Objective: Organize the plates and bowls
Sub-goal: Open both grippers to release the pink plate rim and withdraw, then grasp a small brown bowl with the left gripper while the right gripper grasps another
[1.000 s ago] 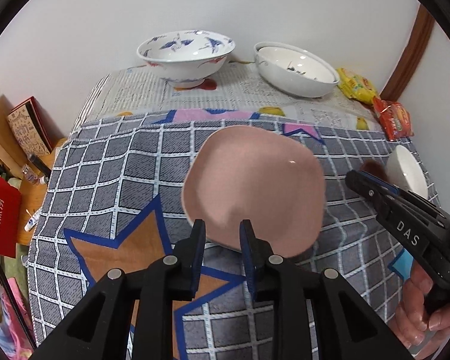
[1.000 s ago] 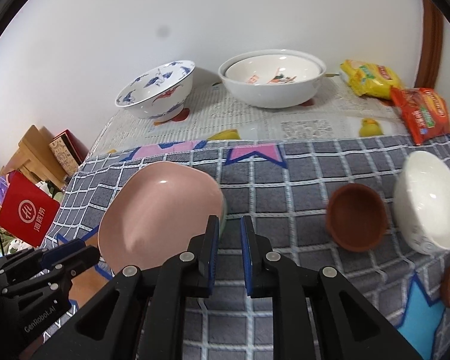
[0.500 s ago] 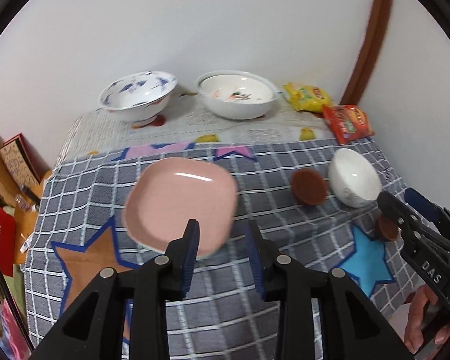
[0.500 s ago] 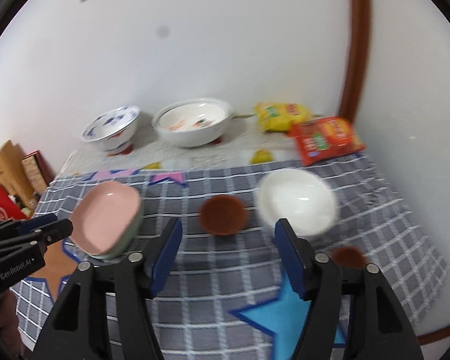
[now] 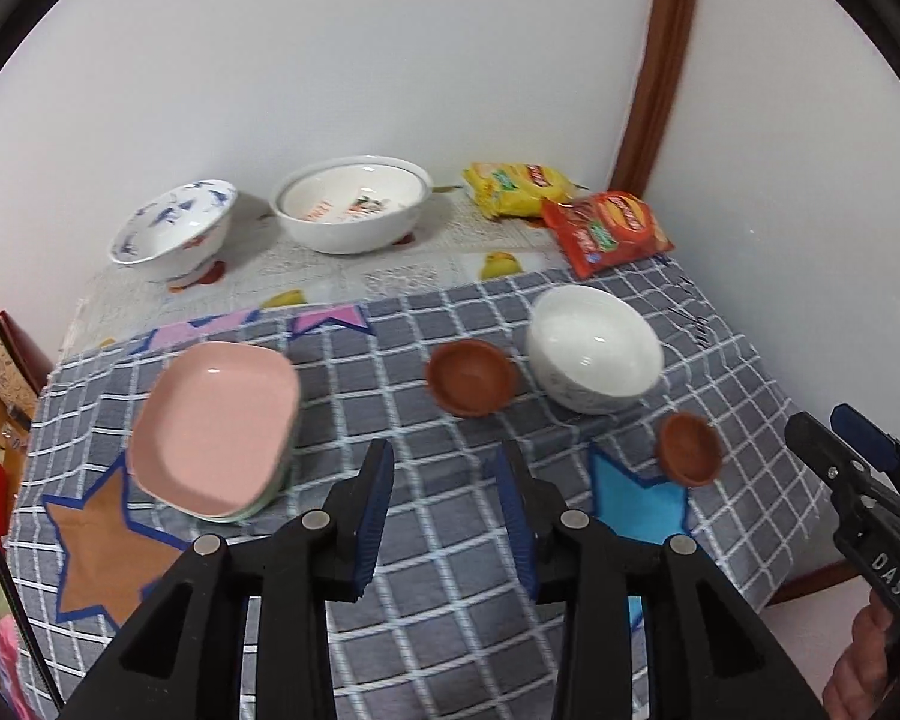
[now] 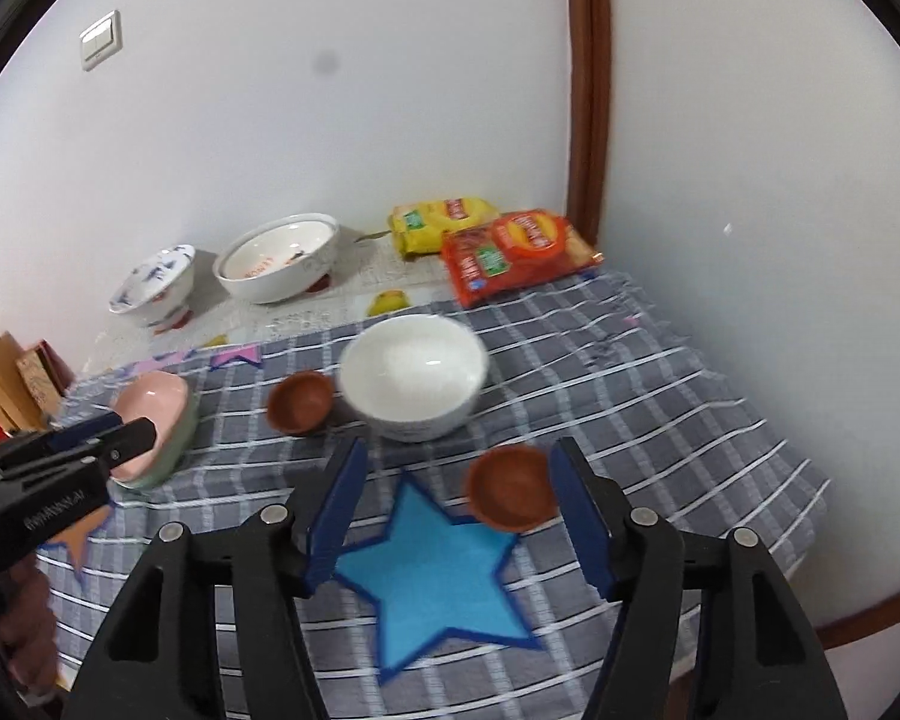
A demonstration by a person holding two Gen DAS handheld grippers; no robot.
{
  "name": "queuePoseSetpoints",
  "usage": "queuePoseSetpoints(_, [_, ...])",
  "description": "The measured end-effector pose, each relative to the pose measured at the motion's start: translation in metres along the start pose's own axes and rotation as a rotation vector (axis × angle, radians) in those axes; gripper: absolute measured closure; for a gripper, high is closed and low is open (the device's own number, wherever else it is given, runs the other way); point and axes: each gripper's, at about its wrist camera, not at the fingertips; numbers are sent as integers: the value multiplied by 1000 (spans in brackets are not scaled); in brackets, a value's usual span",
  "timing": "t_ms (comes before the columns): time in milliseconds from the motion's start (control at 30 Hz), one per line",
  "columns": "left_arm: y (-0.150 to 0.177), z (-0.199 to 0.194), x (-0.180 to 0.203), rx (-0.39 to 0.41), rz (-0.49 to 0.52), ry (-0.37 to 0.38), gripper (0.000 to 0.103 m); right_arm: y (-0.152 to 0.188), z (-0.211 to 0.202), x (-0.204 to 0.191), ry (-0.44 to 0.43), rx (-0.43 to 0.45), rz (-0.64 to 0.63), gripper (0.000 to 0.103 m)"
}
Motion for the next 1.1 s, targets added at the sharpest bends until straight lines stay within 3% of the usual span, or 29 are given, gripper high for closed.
queuePoseSetpoints(67, [1, 2, 10, 1, 19, -5, 70, 3, 1, 7, 30, 4, -9, 40])
queuePoseSetpoints(333, [-2, 19, 25, -27, 12, -27, 70, 9, 24, 32, -28, -56, 7, 41])
queuePoseSetpoints(433, [-4, 26, 25, -31, 2, -47, 70, 10, 36, 39, -50, -78, 16, 45])
queuePoseSetpoints(767, [-6, 62, 6, -82, -69, -74, 70, 28, 76, 49, -68, -144, 60, 45])
queuePoseSetpoints(1000, [-18, 101, 4, -124, -28, -90, 70, 41, 106, 62, -43, -190, 124, 45])
queuePoseSetpoints(1100, [-24, 118, -3, -146, -34, -77, 70, 45, 121, 64, -24, -229, 132, 54])
Point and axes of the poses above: each gripper's, at about its wrist camera, not at the fingertips, and z roughly the way its jaws point, x to its right, y to its underside, and after that the axes turned 10 degrees about -z, right-handed
